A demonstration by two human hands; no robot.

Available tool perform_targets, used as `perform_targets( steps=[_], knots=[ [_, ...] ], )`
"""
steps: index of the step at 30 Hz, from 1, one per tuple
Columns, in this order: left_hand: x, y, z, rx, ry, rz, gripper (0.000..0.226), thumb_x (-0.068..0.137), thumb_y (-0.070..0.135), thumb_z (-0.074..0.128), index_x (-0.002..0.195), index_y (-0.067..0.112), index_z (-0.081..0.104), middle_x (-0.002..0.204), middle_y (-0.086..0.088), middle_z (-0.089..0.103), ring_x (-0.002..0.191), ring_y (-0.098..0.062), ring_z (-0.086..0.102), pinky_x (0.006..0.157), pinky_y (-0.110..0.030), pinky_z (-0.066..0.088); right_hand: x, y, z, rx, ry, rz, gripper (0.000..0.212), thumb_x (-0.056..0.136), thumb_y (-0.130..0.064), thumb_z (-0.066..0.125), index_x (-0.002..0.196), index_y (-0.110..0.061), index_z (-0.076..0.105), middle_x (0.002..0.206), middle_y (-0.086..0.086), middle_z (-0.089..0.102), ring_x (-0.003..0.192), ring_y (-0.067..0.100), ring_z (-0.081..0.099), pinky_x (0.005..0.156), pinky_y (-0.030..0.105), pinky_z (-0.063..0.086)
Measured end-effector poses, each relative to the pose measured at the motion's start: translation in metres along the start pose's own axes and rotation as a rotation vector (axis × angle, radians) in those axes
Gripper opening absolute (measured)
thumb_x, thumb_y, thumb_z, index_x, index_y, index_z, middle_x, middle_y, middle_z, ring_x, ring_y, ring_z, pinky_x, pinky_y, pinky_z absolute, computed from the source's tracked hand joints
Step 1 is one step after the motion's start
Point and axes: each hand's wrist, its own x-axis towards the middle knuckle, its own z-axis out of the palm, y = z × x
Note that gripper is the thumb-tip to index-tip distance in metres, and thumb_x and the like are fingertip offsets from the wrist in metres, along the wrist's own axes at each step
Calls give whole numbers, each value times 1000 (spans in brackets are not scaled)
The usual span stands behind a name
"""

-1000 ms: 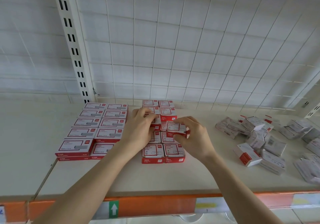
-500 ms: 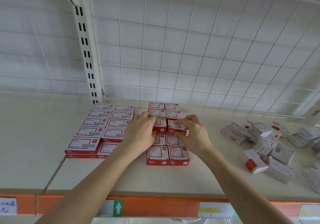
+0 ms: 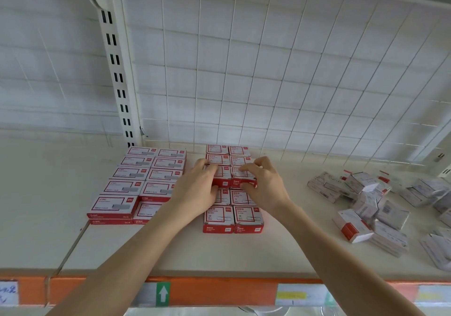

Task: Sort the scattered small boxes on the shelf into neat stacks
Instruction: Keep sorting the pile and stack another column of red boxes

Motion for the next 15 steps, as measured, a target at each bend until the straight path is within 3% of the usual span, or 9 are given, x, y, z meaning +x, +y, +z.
perform_targets(
  steps=[6, 12, 15],
  knots=[
    [-1, 2, 4, 15, -7, 9, 49, 90, 24, 53, 136, 16, 40, 151, -3, 20, 134, -22, 30, 103, -31, 36, -2, 1, -1, 15, -22, -26, 41, 87, -17, 59, 127, -14, 51, 123, 8, 40, 88, 15, 47, 80, 23, 43],
    [-2, 13, 4, 155, 53, 13, 58, 92, 35, 46, 144, 21, 24, 148, -3, 25, 136, -24, 24, 106, -35, 31, -13, 5, -12, 15, -82, 13, 49, 89, -24, 55, 135, -15, 40, 131, 6, 36, 114, 22, 47, 89, 25, 43],
    [-2, 24, 3, 196, 83, 49, 58, 92, 41, 44, 143, 21, 26, 146, -4, 29, 134, -25, 26, 105, -37, 30, -24, 13, -19, 1, -81, 35, 50, 89, -26, 55, 136, -17, 39, 133, 6, 37, 119, 23, 43, 96, 28, 38]
  ],
)
